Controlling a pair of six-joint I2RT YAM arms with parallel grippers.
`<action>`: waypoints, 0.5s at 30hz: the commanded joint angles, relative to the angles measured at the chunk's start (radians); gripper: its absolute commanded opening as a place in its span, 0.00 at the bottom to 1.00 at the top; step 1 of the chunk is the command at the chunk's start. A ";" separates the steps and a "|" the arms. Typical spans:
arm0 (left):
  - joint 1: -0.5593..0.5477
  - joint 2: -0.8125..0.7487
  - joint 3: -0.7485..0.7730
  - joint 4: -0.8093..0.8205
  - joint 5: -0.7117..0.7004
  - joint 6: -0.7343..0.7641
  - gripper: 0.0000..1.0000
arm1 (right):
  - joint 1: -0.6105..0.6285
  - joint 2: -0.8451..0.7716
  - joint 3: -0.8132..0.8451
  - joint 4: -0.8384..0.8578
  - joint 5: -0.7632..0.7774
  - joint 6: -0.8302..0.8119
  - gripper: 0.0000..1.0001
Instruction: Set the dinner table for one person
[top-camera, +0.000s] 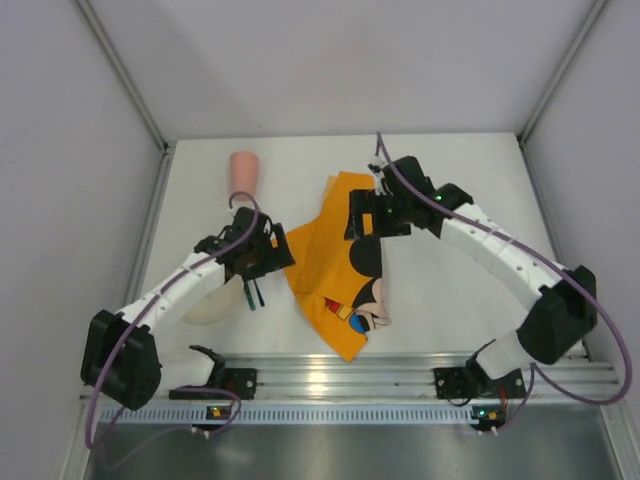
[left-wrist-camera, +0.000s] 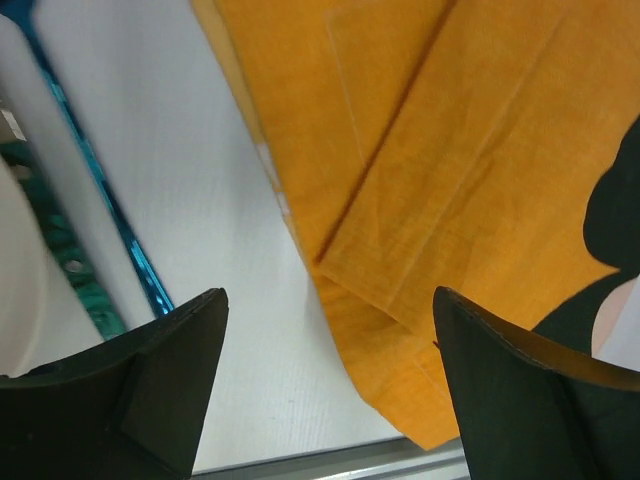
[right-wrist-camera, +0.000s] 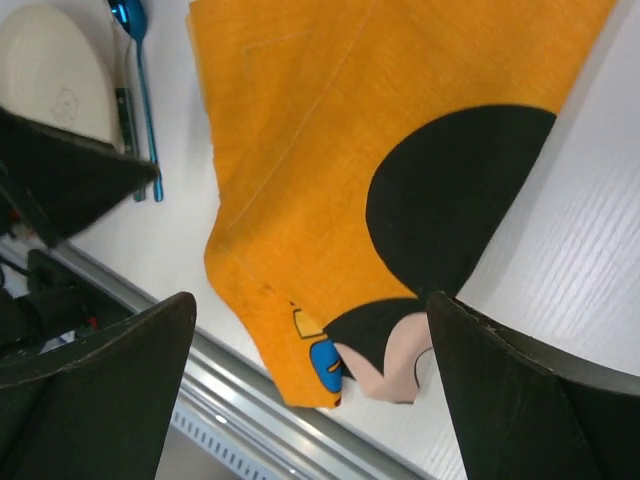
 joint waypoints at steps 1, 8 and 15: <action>-0.116 0.024 -0.049 0.072 0.003 -0.151 0.88 | 0.083 0.150 0.143 -0.090 0.064 -0.083 1.00; -0.140 0.175 -0.060 0.181 -0.069 -0.169 0.84 | 0.111 0.328 0.308 -0.131 0.041 -0.103 1.00; -0.108 0.284 -0.087 0.297 -0.097 -0.180 0.75 | 0.113 0.337 0.318 -0.168 0.044 -0.115 1.00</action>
